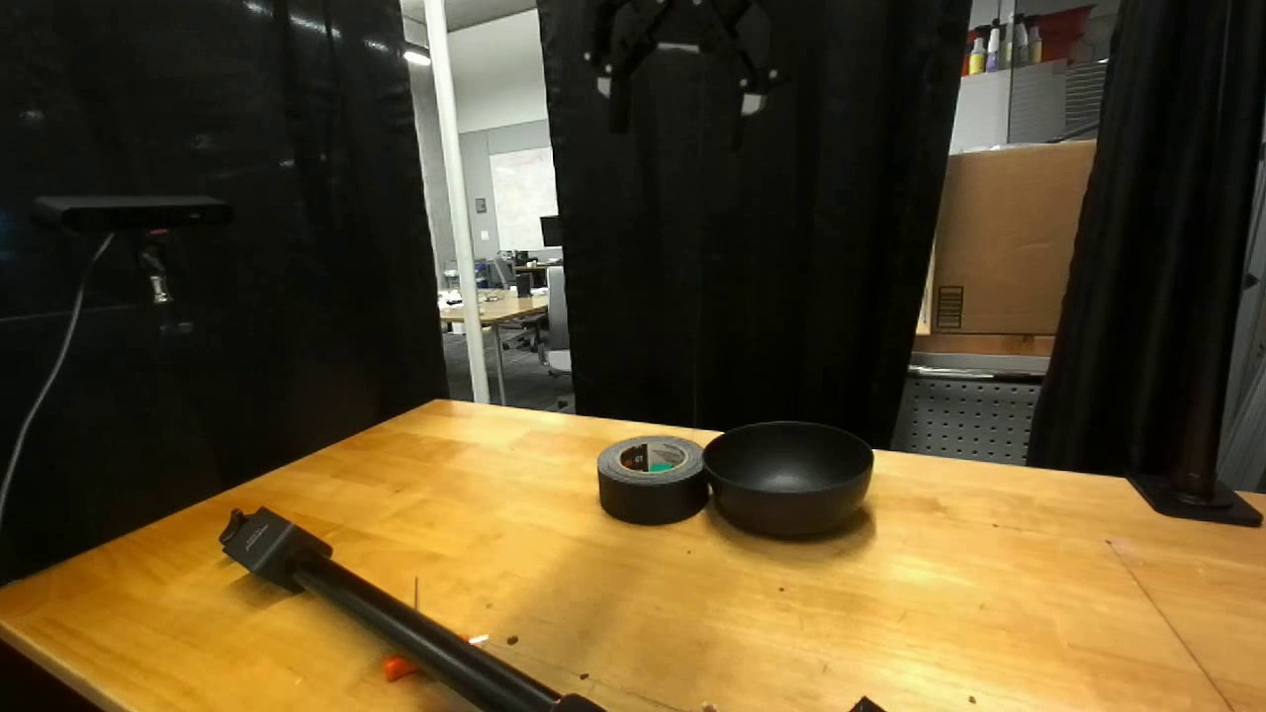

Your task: Slide the bowl to the right

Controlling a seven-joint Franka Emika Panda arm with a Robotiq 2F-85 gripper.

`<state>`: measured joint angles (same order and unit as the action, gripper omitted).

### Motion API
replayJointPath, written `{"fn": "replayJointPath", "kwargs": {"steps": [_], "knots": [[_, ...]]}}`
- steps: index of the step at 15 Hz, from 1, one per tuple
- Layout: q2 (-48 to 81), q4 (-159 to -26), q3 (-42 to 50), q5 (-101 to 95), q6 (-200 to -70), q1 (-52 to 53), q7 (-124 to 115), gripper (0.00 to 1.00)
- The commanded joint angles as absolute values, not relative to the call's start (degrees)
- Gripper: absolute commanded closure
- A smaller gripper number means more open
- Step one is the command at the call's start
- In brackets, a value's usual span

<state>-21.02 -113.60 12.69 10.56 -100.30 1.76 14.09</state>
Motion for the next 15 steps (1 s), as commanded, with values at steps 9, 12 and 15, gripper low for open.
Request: {"fn": "replayJointPath", "kwargs": {"steps": [9,12,15], "knots": [[10.4,-81.9,14.0,23.6,-92.7,-8.5,15.5,0.00],[14.5,-77.8,12.3,22.1,-90.6,-10.7,15.0,0.00],[16.6,-75.3,11.0,21.2,-88.4,-12.5,14.5,0.00]]}}
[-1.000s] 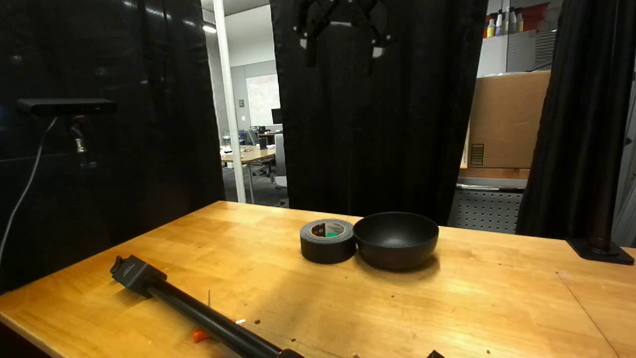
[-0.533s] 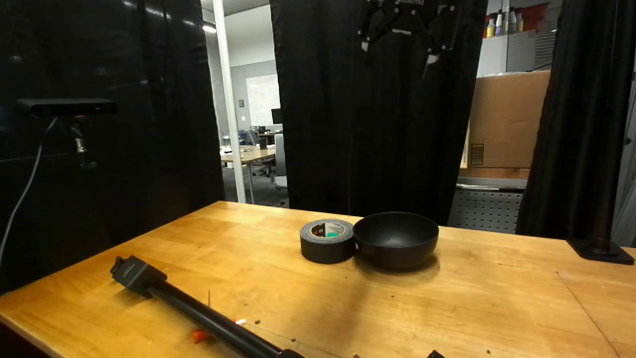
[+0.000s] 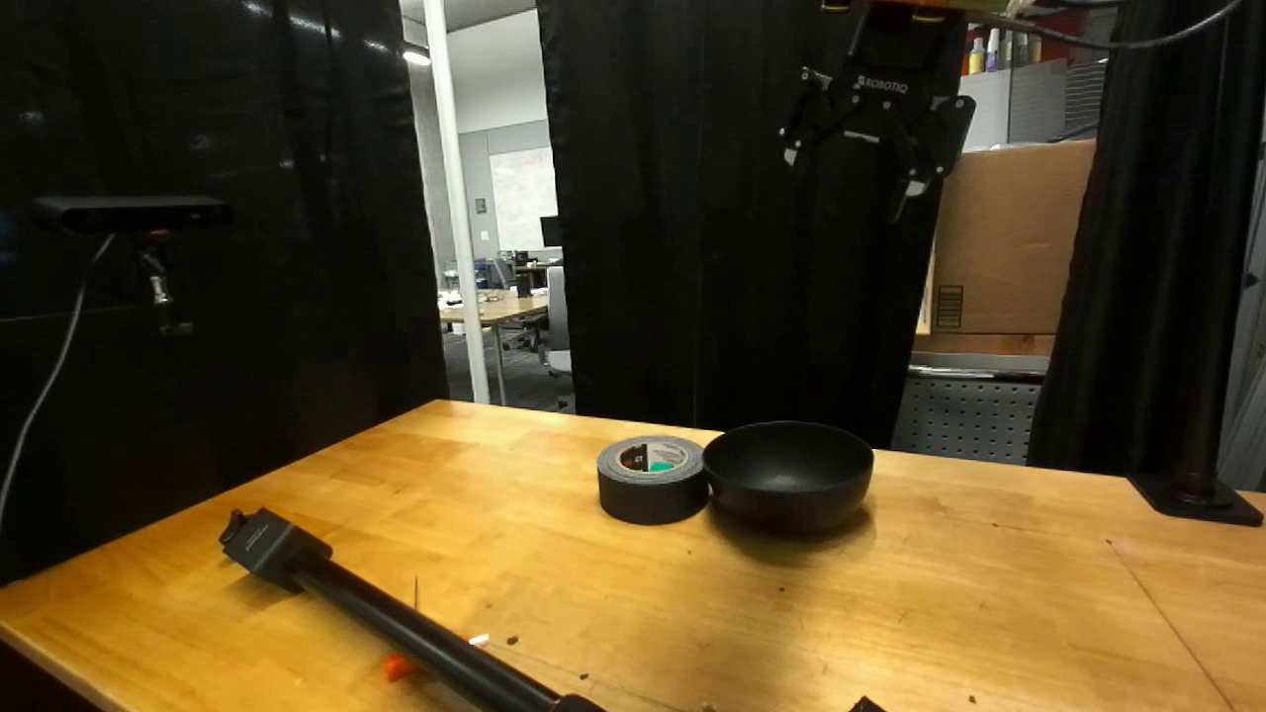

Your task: Slide the bowl to the right

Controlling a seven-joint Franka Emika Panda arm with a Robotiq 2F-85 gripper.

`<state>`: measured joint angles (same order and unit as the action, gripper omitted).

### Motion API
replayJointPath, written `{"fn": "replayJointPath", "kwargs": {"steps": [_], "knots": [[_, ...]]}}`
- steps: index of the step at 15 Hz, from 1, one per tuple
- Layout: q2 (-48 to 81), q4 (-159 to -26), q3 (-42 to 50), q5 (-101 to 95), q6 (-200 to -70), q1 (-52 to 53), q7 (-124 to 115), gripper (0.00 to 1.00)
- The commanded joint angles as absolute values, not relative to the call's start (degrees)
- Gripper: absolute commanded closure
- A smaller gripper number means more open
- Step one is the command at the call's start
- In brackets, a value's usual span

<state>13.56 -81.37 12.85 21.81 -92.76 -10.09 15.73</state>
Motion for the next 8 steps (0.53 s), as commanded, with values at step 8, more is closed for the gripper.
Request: {"fn": "replayJointPath", "kwargs": {"steps": [8], "knots": [[17.7,-75.6,10.8,18.9,-81.8,-15.8,14.5,0.00]]}}
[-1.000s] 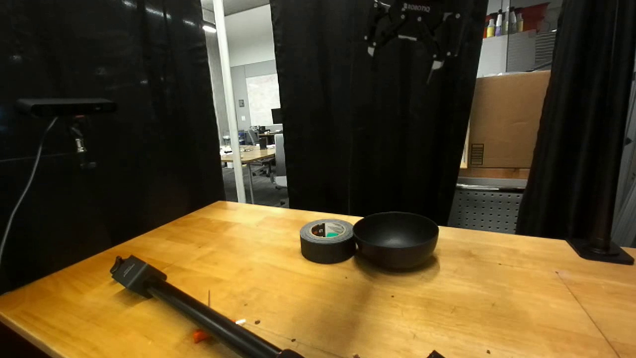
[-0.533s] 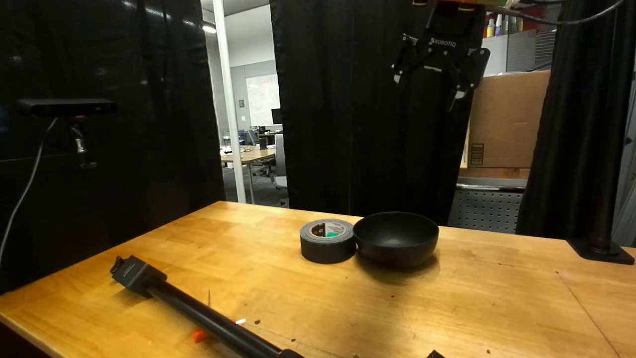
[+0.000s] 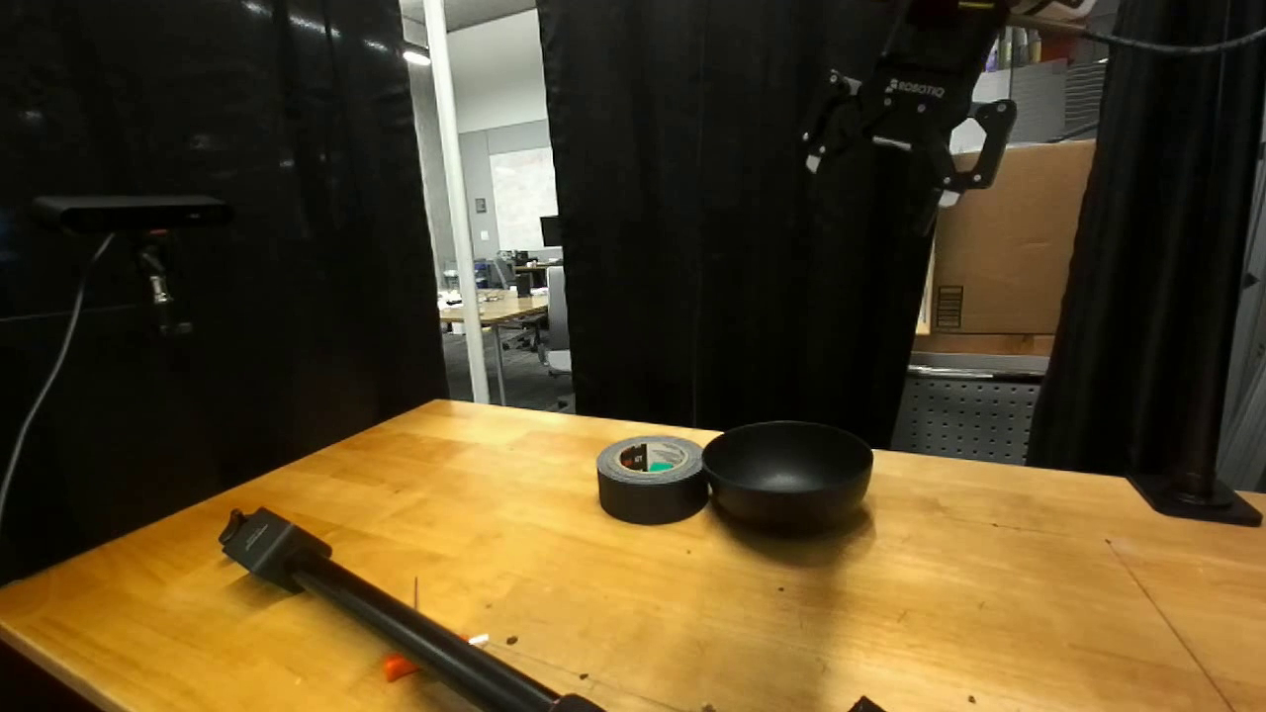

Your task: Slide the bowl to the right

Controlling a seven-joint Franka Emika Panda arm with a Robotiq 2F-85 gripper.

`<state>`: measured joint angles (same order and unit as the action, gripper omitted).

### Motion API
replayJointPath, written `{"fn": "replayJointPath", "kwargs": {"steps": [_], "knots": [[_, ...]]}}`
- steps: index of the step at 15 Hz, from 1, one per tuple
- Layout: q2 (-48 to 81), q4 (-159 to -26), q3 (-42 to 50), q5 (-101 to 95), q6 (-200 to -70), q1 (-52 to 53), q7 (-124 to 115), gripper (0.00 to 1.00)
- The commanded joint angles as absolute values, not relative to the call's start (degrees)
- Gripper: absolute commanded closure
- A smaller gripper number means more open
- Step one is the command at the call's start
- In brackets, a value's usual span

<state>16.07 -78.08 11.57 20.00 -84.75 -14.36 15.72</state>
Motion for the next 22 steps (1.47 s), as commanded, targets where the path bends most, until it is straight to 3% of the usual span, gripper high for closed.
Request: {"fn": "replayJointPath", "kwargs": {"steps": [1,13,22], "knots": [[18.2,-75.7,10.7,18.7,-82.2,-15.8,13.7,0.00],[23.8,-76.7,8.5,25.5,-85.3,-16.4,0.7,0.00],[22.5,-79.3,8.5,23.8,-87.7,-16.3,4.4,0.00]]}}
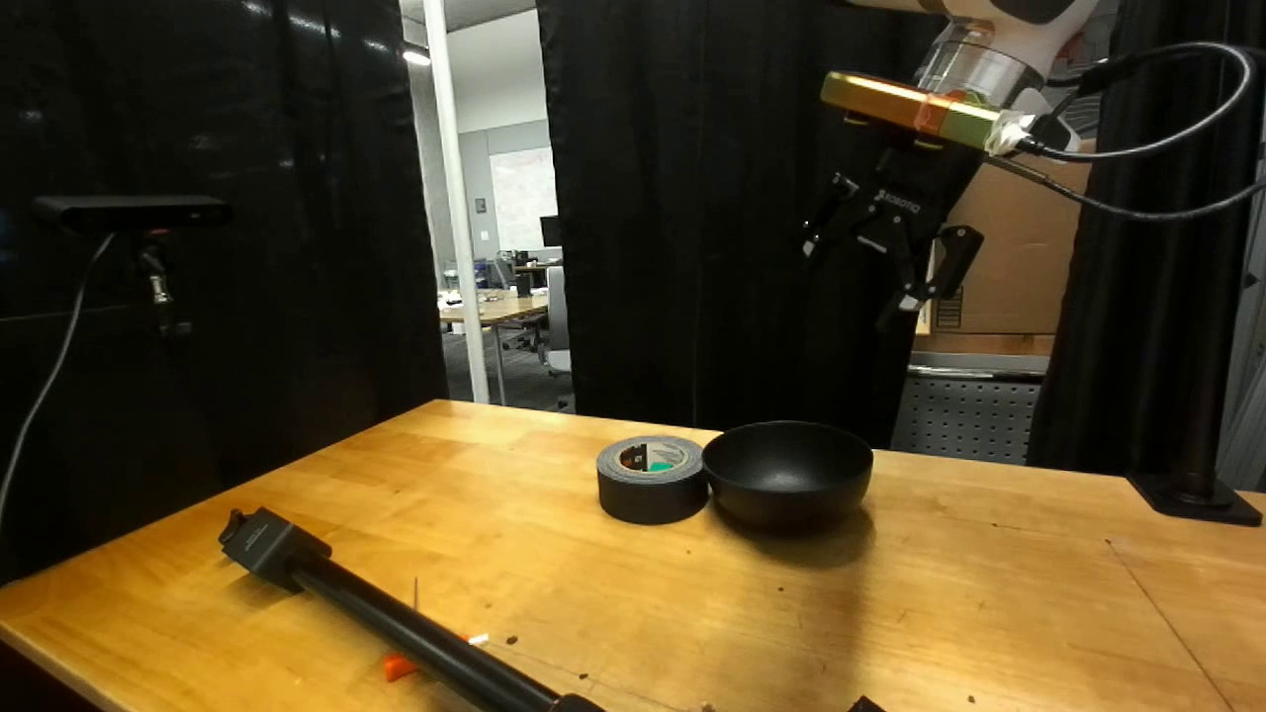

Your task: Slide the bowl to the right

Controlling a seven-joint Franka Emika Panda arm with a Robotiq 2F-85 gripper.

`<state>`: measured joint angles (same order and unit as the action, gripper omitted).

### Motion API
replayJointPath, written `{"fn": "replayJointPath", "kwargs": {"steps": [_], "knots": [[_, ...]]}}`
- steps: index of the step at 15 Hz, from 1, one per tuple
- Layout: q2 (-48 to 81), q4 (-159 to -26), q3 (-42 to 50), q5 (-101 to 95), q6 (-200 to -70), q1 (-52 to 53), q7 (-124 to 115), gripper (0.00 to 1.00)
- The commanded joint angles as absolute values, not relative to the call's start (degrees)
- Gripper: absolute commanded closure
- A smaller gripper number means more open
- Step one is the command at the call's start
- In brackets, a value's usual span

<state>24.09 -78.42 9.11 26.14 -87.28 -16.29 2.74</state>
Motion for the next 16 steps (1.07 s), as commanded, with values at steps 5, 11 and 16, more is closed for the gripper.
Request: {"fn": "replayJointPath", "kwargs": {"steps": [5,11,16], "knots": [[22.4,-79.8,9.1,14.7,-87.6,-15.2,5.9,0.00],[21.6,-84.4,9.2,6.8,-92.4,-13.5,3.2,0.00],[21.1,-88.3,9.1,1.1,-96.4,-10.8,-0.1,0.00]]}}
